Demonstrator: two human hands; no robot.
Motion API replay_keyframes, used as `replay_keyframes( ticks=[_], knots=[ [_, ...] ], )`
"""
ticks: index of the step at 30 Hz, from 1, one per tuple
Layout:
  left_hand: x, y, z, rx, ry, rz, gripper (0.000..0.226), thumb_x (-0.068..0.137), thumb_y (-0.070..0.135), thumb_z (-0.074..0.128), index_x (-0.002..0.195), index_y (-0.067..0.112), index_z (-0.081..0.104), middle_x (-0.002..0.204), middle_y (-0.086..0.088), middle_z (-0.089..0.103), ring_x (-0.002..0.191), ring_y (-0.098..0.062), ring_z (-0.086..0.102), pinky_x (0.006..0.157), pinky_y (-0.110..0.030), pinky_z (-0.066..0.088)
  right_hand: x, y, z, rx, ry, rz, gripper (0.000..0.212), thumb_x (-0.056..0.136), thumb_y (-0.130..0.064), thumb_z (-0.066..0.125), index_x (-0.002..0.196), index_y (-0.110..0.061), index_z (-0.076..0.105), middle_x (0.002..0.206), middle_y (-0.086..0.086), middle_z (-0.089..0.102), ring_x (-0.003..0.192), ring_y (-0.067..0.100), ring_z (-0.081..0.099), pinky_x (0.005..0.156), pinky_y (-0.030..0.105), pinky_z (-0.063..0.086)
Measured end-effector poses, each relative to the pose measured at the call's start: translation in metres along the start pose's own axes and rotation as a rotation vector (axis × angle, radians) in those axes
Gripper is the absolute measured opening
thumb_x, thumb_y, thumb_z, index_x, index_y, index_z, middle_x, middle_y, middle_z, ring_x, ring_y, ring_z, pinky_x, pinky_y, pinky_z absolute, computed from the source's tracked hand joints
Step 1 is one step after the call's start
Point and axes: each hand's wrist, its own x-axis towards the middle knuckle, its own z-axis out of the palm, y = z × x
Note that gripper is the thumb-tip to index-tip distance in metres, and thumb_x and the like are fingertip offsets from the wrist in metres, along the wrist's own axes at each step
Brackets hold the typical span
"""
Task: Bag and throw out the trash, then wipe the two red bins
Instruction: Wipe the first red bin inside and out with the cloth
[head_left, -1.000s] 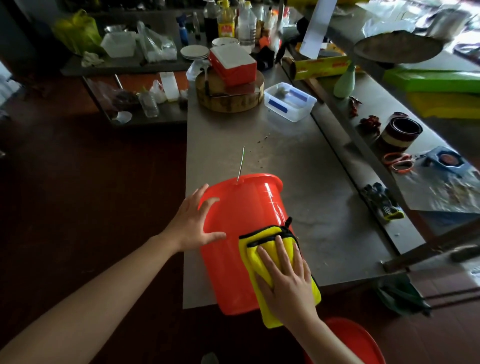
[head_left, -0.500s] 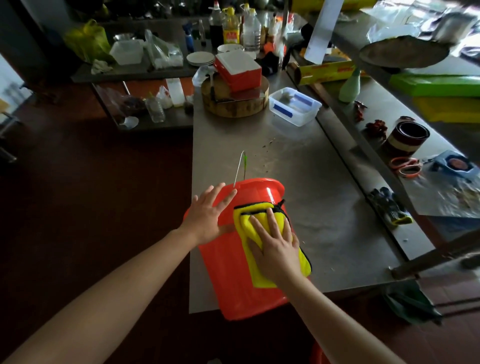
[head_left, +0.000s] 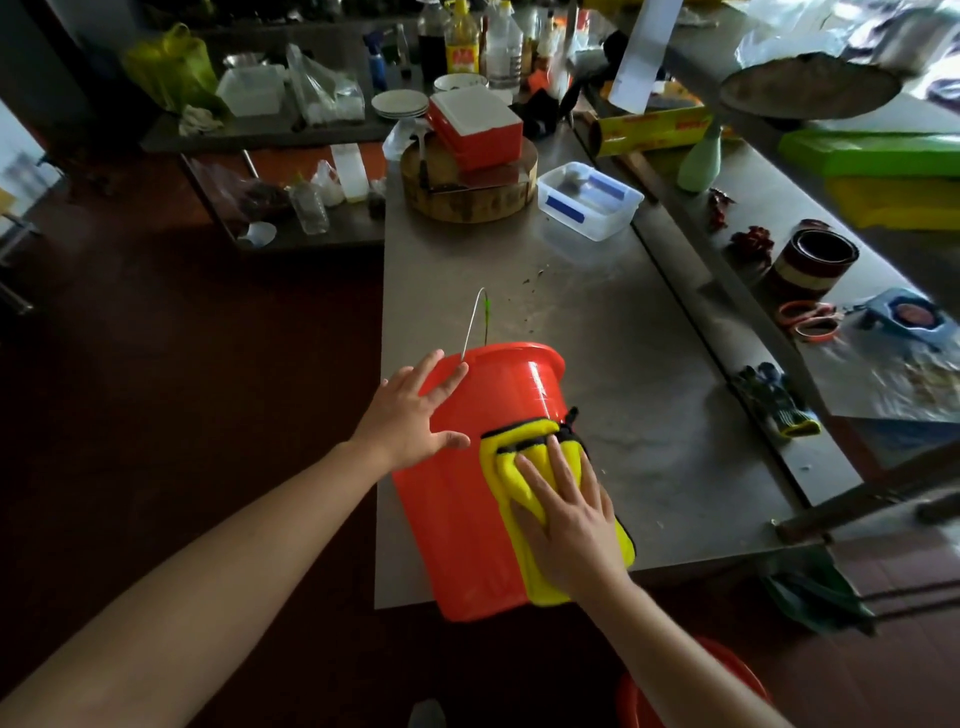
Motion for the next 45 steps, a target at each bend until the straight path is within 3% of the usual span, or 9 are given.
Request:
replay_keyframes(
  ticks=[4, 10, 16, 24, 28, 30, 34, 42, 45],
  knots=[
    [-0.004, 0.0, -0.001, -0.028, -0.005, -0.001, 0.106, 0.069, 0.091, 0.036, 0.156, 0.048, -0.005, 0.168, 0.003, -0.009, 0.151, -0.032, 0.01, 0.121, -0.058, 0.02, -0.05, 0.012, 0.013, -0.009, 0.047, -0.04, 0.058, 0.098, -0.072, 0.028, 0.154, -0.058, 0.018, 0.17, -0.011, 0.005, 0.156, 0.036, 0.006, 0.116, 0.059, 0.03],
    [-0.006, 0.0, -0.002, -0.067, -0.004, 0.006, 0.106, 0.071, 0.086, 0.043, 0.156, 0.044, -0.007, 0.168, 0.002, -0.008, 0.153, -0.031, 0.004, 0.119, -0.064, 0.018, -0.048, 0.011, 0.014, 0.001, 0.018, -0.028, 0.057, 0.098, -0.074, 0.022, 0.153, -0.06, 0.015, 0.169, -0.015, -0.002, 0.156, 0.035, 0.001, 0.117, 0.06, 0.028],
    [-0.012, -0.008, 0.003, -0.077, -0.022, 0.001, 0.106, 0.074, 0.083, 0.043, 0.156, 0.043, -0.012, 0.167, 0.004, -0.014, 0.154, -0.029, -0.004, 0.117, -0.068, 0.015, 0.021, -0.003, 0.0, 0.007, -0.048, -0.013, 0.061, 0.093, -0.079, 0.013, 0.151, -0.063, 0.008, 0.169, -0.017, -0.006, 0.156, 0.034, 0.0, 0.119, 0.057, 0.025],
    [-0.029, -0.028, 0.013, -0.113, 0.056, 0.008, 0.108, 0.079, 0.075, 0.06, 0.155, 0.043, -0.01, 0.168, -0.007, -0.002, 0.149, -0.038, 0.015, 0.114, -0.063, 0.03, 0.128, -0.032, -0.018, 0.063, -0.142, -0.006, 0.057, 0.098, -0.071, 0.028, 0.151, -0.061, 0.011, 0.169, -0.018, -0.006, 0.156, 0.035, 0.001, 0.117, 0.06, 0.024],
    [-0.035, -0.032, 0.019, -0.109, 0.101, -0.008, 0.106, 0.078, 0.074, 0.062, 0.156, 0.043, -0.004, 0.167, -0.006, 0.001, 0.142, -0.041, 0.025, 0.115, -0.053, 0.032, 0.102, -0.034, -0.01, 0.052, -0.092, -0.005, 0.057, 0.098, -0.071, 0.028, 0.151, -0.063, 0.01, 0.169, -0.018, -0.004, 0.156, 0.032, 0.0, 0.118, 0.058, 0.024],
    [-0.038, -0.033, 0.019, -0.122, 0.102, -0.017, 0.104, 0.075, 0.082, 0.052, 0.156, 0.045, -0.002, 0.167, -0.002, -0.002, 0.142, -0.038, 0.023, 0.115, -0.051, 0.031, 0.074, -0.028, -0.006, 0.055, -0.07, -0.005, 0.057, 0.096, -0.073, 0.024, 0.151, -0.064, 0.008, 0.169, -0.019, -0.004, 0.156, 0.031, 0.0, 0.118, 0.057, 0.025],
    [-0.041, -0.032, 0.018, -0.133, 0.066, -0.051, 0.103, 0.072, 0.087, 0.043, 0.149, 0.056, -0.017, 0.166, 0.009, -0.012, 0.144, -0.03, 0.015, 0.117, -0.048, 0.029, 0.012, -0.008, 0.003, 0.076, -0.019, -0.007, 0.056, 0.093, -0.077, 0.018, 0.146, -0.071, 0.004, 0.168, -0.022, -0.004, 0.157, 0.025, -0.002, 0.117, 0.054, 0.025],
    [-0.041, -0.021, 0.01, -0.014, -0.014, -0.089, 0.101, 0.077, 0.084, 0.036, 0.153, 0.047, -0.021, 0.165, 0.0, -0.024, 0.152, -0.037, 0.002, 0.122, -0.054, 0.02, -0.026, 0.007, 0.008, 0.116, 0.018, 0.012, 0.054, 0.093, -0.078, 0.021, 0.145, -0.073, 0.007, 0.167, -0.022, -0.002, 0.157, 0.022, -0.002, 0.118, 0.053, 0.024],
    [-0.047, -0.009, 0.012, 0.053, -0.016, -0.114, 0.089, 0.088, 0.078, 0.034, 0.158, 0.043, -0.008, 0.164, -0.006, -0.027, 0.153, -0.04, -0.006, 0.122, -0.058, 0.015, -0.028, 0.01, 0.006, 0.126, 0.022, 0.036, 0.056, 0.092, -0.078, 0.02, 0.146, -0.07, 0.011, 0.168, -0.02, 0.001, 0.157, 0.024, 0.001, 0.118, 0.054, 0.025]
  ],
)
